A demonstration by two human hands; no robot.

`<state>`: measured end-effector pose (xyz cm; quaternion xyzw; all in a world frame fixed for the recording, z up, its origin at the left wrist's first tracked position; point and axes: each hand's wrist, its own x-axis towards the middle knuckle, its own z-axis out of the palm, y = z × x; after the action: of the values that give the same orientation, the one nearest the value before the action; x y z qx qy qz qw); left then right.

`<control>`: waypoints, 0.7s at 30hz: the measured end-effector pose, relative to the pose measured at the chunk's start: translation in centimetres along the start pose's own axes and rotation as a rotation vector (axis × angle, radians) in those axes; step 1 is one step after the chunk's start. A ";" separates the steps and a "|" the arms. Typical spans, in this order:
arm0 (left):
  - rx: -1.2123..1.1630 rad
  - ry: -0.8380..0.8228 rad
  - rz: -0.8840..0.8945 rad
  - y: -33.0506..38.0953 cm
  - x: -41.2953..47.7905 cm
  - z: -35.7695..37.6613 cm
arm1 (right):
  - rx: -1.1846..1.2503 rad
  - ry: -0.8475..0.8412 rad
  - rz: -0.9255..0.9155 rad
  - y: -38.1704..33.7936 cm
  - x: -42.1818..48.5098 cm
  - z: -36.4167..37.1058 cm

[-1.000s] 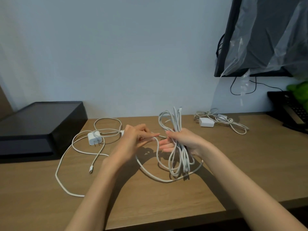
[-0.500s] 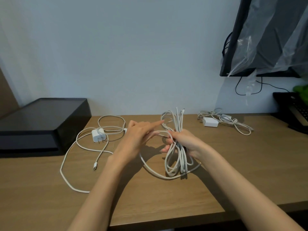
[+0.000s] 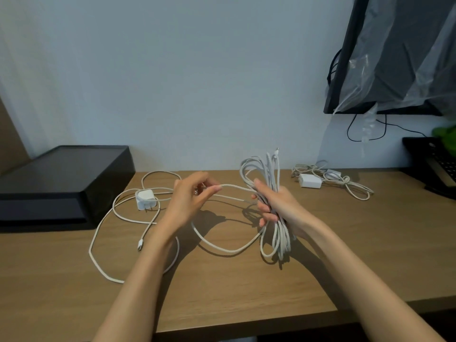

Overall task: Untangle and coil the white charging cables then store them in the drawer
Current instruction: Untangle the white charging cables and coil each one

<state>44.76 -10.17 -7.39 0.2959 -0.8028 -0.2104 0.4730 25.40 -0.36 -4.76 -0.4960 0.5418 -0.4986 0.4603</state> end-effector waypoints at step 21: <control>0.500 -0.075 -0.197 -1.6 -1.0 0.0 | 0.549 0.316 -0.321 -1.4 -1.5 -2.2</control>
<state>45.54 -10.67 -9.01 0.4720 -0.8142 -0.0616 0.3325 23.51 1.32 -3.14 -0.3494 0.3673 -0.7622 0.4026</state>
